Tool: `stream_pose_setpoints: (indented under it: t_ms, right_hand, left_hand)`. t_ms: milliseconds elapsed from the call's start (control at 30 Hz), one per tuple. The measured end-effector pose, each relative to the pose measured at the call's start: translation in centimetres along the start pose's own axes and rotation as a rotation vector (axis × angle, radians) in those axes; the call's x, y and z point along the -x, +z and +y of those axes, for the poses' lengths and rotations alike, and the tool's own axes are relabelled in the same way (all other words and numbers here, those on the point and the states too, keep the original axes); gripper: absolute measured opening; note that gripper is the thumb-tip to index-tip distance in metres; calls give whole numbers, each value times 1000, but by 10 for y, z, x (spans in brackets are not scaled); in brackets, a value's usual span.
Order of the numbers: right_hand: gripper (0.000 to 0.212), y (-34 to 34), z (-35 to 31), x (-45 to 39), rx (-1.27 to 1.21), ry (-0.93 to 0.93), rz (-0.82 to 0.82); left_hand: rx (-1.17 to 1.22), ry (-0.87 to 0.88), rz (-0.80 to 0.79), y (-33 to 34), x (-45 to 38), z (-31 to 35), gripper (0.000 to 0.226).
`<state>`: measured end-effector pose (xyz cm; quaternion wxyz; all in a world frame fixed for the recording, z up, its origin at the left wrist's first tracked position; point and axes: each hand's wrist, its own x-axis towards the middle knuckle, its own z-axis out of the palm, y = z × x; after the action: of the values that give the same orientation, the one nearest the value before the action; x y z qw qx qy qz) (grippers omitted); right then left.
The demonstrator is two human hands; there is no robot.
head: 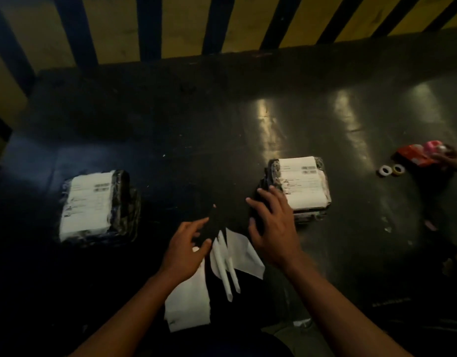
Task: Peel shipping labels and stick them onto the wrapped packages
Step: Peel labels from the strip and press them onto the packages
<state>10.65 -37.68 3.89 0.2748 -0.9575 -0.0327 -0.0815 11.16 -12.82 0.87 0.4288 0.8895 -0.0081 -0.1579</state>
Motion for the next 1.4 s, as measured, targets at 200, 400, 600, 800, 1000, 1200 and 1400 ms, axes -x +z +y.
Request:
stream_pose_setpoints:
  t_ms: [200, 400, 600, 800, 1000, 1200, 1400]
  right_hand:
    - [40, 59, -55, 40, -153, -87, -167]
    - [34, 109, -82, 83, -204, 205, -456]
    - [33, 140, -94, 97, -150, 435, -539]
    - [29, 155, -99, 87, -164, 582, -453]
    - [28, 156, -94, 79, -285, 711, -394]
    - [27, 150, -95, 73, -404, 769, -378]
    - [27, 143, -88, 71, -506, 789, -286]
  left_hand:
    - [-49, -190, 179, -38, 62, -84, 47]
    - [-33, -349, 170, -34, 104, -129, 48]
    - [19, -389, 10, -12, 103, -123, 65]
    - [-46, -389, -27, -8, 98, -121, 72]
    - [-55, -396, -55, -7, 97, -123, 80]
    - [-35, -413, -66, -5, 99, -123, 84]
    - [-34, -394, -97, -8, 98, -124, 90]
